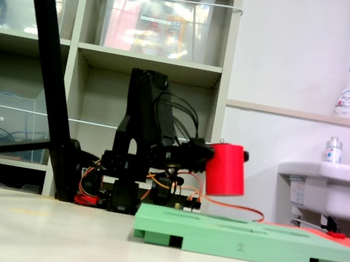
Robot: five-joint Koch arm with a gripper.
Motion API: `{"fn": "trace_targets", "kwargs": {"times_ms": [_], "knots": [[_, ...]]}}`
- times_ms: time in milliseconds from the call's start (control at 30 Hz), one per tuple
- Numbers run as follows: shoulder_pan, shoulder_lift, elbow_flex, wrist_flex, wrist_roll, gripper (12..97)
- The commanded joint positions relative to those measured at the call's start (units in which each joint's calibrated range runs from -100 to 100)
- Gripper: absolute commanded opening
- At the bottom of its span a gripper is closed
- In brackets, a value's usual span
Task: Put the cylinder block into the corresponding hole
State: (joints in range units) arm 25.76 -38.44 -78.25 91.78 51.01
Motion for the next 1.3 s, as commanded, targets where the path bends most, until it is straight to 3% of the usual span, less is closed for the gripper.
{"fn": "trace_targets", "kwargs": {"times_ms": [0,1267], "knots": [[0.05,0.45,1.38,1.0,-0.63,28.7],[2.05,30.48,8.85,4.95,0.49,29.7]]}}
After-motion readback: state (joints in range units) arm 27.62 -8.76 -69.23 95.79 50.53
